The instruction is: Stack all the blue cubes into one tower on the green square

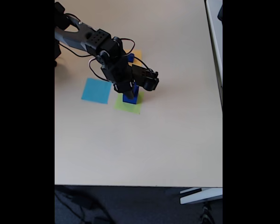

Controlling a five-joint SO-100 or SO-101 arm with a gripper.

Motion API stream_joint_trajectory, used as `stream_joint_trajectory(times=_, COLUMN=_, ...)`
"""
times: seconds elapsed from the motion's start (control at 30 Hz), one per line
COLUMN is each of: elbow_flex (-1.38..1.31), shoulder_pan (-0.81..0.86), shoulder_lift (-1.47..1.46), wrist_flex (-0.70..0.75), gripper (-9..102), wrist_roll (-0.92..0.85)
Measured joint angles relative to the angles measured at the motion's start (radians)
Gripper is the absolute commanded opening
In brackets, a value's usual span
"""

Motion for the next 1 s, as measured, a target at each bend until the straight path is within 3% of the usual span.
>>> stream_joint_trajectory(times=1.0, elbow_flex=0.000, shoulder_pan=-0.020, shoulder_lift=-0.017, wrist_flex=0.008, gripper=0, wrist_roll=-0.012)
